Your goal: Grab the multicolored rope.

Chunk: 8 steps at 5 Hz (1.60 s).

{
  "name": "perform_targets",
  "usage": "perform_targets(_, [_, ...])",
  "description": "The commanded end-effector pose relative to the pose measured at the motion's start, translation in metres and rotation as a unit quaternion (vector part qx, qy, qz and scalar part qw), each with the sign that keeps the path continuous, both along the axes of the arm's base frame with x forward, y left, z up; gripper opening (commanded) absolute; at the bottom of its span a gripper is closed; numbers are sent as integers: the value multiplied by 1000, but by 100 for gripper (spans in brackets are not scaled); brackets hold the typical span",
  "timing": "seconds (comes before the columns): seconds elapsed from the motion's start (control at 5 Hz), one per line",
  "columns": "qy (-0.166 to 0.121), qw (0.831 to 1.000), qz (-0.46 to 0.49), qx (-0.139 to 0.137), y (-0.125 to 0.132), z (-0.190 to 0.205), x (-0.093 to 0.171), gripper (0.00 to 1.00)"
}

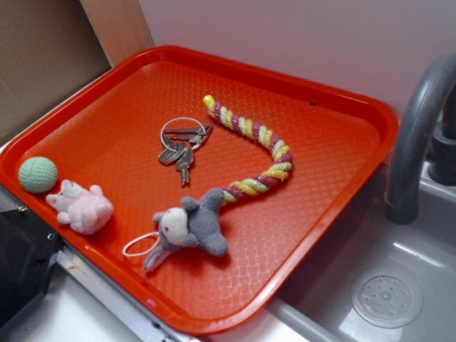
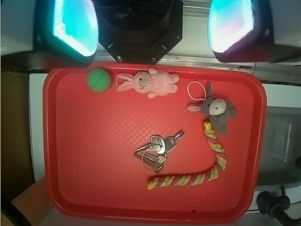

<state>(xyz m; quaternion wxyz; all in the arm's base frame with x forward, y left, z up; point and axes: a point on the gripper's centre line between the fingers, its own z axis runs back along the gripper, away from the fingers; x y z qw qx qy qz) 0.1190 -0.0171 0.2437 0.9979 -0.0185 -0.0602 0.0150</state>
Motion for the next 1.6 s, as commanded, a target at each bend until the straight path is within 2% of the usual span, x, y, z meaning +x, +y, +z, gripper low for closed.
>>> perform_targets(0.0, [0,1000,0,0,0,0,0,100])
perform_targets(0.4, [-59,998,-10,-8,-28,-23,43,100])
perform_targets(0.6, [-73,995,-67,-30,-56,-43,61,100])
perform_targets(0.8, [-63,992,-105,-19,-92,-73,81,100])
perform_targets(1.0, [-40,993,-115,-3,-108,-100,97,100])
perform_targets(1.4, [-3,995,-97,1,-108,-140,120,100])
